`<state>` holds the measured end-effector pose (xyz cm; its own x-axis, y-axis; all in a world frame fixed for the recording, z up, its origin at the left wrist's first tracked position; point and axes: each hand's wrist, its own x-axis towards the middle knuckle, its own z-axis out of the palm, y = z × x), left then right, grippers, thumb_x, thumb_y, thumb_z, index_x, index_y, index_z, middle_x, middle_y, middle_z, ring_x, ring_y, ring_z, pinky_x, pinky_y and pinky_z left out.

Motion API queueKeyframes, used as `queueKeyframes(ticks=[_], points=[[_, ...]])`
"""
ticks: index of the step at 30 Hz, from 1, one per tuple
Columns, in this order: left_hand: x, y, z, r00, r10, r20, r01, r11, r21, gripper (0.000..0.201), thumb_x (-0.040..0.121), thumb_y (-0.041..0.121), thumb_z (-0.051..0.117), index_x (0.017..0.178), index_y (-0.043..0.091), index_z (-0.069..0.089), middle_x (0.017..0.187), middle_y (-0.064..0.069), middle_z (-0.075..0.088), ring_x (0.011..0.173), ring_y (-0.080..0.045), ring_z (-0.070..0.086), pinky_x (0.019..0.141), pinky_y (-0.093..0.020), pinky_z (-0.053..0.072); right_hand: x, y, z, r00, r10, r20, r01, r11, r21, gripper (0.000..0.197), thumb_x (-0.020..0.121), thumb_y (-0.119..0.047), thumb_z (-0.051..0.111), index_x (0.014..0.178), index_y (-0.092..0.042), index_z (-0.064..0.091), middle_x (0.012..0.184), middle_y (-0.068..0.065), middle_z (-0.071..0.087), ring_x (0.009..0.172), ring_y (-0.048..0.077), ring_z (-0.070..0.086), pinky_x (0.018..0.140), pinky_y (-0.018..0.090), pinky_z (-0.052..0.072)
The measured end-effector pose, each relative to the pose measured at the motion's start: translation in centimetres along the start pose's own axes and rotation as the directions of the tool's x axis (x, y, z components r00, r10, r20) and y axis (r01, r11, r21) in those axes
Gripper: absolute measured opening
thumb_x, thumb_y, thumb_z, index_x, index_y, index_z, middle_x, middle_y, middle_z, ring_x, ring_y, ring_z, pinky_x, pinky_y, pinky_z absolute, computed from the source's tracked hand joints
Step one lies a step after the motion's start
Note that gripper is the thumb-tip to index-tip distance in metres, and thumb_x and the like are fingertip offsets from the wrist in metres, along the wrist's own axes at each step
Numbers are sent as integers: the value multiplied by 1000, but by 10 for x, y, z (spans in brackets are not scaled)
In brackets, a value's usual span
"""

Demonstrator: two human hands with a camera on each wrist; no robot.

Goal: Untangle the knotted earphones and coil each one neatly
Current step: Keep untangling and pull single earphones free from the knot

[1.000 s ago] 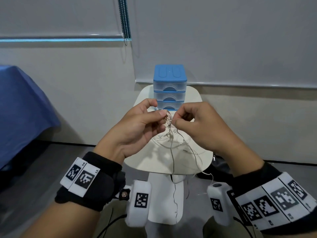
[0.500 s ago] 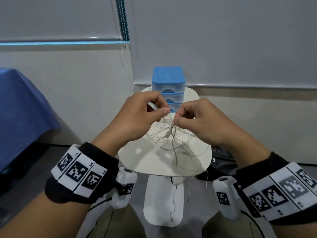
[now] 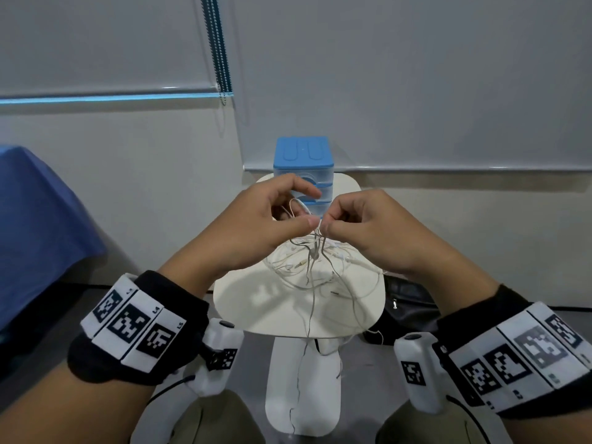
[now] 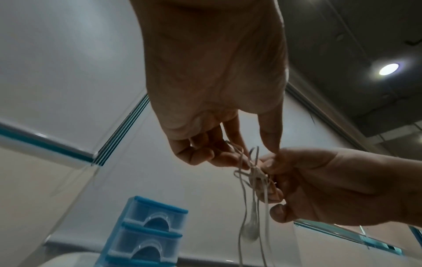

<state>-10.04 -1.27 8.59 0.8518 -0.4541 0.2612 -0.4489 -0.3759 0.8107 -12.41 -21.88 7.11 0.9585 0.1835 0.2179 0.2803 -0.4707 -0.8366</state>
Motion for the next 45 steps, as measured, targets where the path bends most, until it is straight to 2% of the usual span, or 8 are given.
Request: queueKeyframes(ticks=[7, 11, 15, 20, 23, 27, 37, 45], points=[[10, 7, -14, 995, 79, -57, -63, 967, 246, 9, 91, 22, 78, 82, 22, 77, 72, 5, 72, 64, -10, 64, 67, -25, 52, 2, -5, -3, 1000, 2, 27, -1, 1000, -22, 11, 88, -15, 70, 81, -7, 71, 69, 0, 61, 64, 11, 49, 64, 33, 41], [12, -1, -13, 983, 64, -172, -39, 989, 140, 11, 97, 19, 71, 86, 18, 70, 75, 3, 72, 65, -11, 64, 66, -26, 49, 2, -5, 0, 999, -16, 50, 18, 999, -33, 11, 89, -15, 70, 80, -9, 71, 70, -2, 63, 66, 8, 51, 66, 30, 44], [9, -4, -5, 992, -16, -127, 1, 994, -113, 11, 104, 10, 58, 98, 2, 61, 85, -4, 76, 72, -10, 64, 62, -21, 48, 2, -8, -1, 999, -17, 41, 19, 999, -49, 10, 89, -14, 69, 80, -9, 71, 68, -4, 62, 64, 7, 50, 64, 26, 43], [8, -1, -11, 994, -103, -24, 86, 917, -391, 12, 104, 4, 54, 109, 7, 64, 75, -2, 62, 64, -12, 51, 61, -22, 43, -1, -11, -6, 999, -37, 33, 40, 995, -88, 9, 88, -14, 68, 82, -9, 71, 82, 14, 69, 69, 11, 54, 68, 30, 46], [7, 1, -14, 996, -83, 42, 91, 965, -247, 17, 100, 5, 62, 111, 10, 73, 69, 0, 51, 64, -12, 42, 59, -22, 39, -2, -12, -7, 999, -28, 33, 31, 995, -92, 9, 89, -15, 68, 82, -9, 71, 85, 15, 69, 70, 11, 54, 68, 30, 45], [6, 3, -11, 996, -72, 51, 71, 997, 21, 7, 93, 18, 75, 90, 12, 77, 61, 13, 56, 59, -3, 47, 60, -17, 39, -2, -13, -7, 998, -40, 57, 46, 992, -114, 10, 88, -15, 67, 81, -10, 70, 84, 15, 69, 69, 11, 54, 68, 33, 46], [15, -1, 11, 989, -148, -28, 144, 981, -130, 19, 102, 18, 60, 84, 16, 64, 68, 12, 58, 63, -9, 53, 62, -27, 39, 6, -12, -2, 994, -95, 49, 102, 981, -163, 9, 84, -12, 69, 75, -11, 69, 77, 7, 71, 73, 23, 63, 76, 42, 54], [30, 4, 11, 980, -144, -137, 108, 965, -240, 15, 101, 13, 64, 89, 5, 62, 72, -8, 62, 61, -18, 62, 61, -31, 50, 9, -13, -2, 950, -251, -185, 227, 963, -141, 19, 83, -27, 83, 93, -25, 68, 84, -4, 69, 76, 11, 64, 62, 12, 41]])
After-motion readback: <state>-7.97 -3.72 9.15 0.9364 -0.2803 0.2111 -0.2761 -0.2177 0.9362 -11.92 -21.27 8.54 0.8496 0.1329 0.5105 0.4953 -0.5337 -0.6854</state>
